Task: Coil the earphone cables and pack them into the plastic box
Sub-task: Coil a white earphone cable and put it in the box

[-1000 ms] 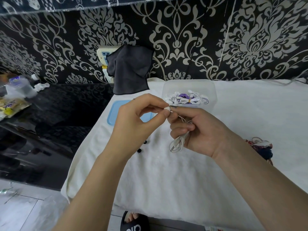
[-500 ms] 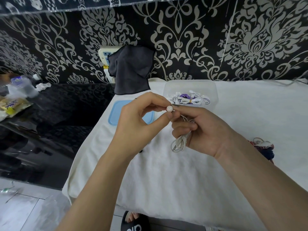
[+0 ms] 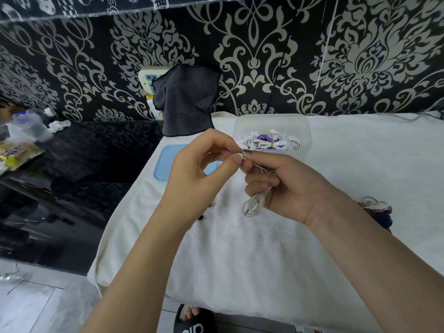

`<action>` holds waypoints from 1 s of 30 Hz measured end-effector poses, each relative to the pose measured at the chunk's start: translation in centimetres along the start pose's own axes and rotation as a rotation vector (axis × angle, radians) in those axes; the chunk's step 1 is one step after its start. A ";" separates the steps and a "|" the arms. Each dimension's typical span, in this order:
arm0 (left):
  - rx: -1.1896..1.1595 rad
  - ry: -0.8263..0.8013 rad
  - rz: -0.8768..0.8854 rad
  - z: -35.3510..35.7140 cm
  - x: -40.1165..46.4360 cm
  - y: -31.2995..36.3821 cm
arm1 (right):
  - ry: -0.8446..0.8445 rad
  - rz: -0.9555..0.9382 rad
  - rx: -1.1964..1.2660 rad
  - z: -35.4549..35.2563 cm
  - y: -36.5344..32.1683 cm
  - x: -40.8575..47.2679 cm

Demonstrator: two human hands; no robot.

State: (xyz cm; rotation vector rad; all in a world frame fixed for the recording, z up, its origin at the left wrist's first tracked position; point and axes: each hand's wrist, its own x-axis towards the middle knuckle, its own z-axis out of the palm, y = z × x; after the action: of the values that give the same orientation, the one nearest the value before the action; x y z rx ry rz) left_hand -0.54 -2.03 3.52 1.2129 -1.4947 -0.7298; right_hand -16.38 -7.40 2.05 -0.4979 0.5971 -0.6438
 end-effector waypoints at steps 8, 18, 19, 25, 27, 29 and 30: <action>-0.230 0.033 -0.148 0.0 0.6 0.0 | 0.013 -0.083 -0.102 0.3 -0.1 0.0; -0.381 -0.006 -0.320 0.2 0.8 0.1 | 0.037 -0.066 -0.096 0.1 0.1 0.0; -0.378 0.001 -0.322 0.2 0.9 0.1 | 0.040 -0.063 -0.091 0.1 0.1 0.0; -0.368 0.034 -0.285 0.4 1.3 -0.2 | 0.012 -0.008 0.001 -0.2 0.0 0.2; -0.382 0.048 -0.279 0.5 1.5 -0.2 | 0.014 -0.001 0.009 -0.3 -0.1 0.3; -0.377 0.056 -0.279 0.6 1.6 -0.2 | 0.013 -0.003 0.012 -0.4 -0.2 0.3; -0.370 0.060 -0.280 0.6 1.7 -0.2 | 0.011 -0.005 0.013 -0.3 -0.3 0.3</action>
State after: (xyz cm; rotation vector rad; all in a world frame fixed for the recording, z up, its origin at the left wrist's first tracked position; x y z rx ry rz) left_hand -0.96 -3.76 3.72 1.1546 -1.0900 -1.0937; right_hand -16.50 -7.87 1.85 -0.4843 0.6021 -0.6551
